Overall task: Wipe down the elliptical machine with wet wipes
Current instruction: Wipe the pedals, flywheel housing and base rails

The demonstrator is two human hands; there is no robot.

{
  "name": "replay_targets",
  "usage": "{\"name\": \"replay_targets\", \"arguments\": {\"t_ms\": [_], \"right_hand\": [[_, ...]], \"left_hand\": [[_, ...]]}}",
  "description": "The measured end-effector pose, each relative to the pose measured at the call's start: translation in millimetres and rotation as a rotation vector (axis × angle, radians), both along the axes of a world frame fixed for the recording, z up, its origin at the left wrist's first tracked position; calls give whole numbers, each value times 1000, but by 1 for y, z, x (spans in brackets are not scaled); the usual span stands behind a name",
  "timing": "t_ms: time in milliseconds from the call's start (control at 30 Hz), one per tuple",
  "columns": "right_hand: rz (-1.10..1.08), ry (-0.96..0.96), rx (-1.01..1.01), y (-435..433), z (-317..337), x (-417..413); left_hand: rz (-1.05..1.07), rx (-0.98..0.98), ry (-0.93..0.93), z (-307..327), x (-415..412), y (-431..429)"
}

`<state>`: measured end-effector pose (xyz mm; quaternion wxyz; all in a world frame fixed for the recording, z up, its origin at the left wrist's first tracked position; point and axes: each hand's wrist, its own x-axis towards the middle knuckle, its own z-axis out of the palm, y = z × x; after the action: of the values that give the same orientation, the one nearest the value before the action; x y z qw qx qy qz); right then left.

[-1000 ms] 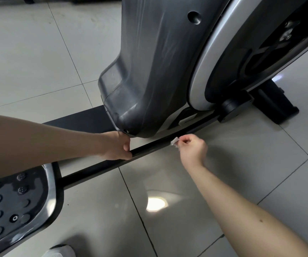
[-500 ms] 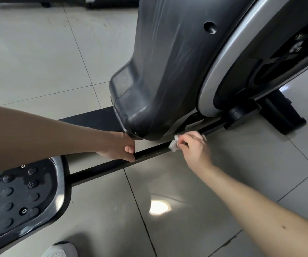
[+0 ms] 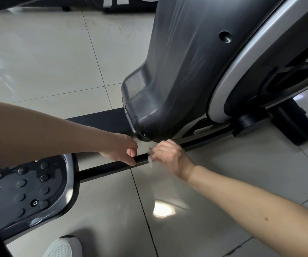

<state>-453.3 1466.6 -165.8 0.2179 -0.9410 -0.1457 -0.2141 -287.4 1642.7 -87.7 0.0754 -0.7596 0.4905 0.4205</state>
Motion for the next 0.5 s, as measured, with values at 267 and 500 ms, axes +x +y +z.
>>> {"name": "replay_targets", "arguments": {"t_ms": [267,500], "right_hand": [[-161,-30,-33,-54,-3,-24],[63,-15,22,13,0,4]], "left_hand": [[-12,3,-38,3,-6,2],[-27,29,-54,6,-5,0]]}}
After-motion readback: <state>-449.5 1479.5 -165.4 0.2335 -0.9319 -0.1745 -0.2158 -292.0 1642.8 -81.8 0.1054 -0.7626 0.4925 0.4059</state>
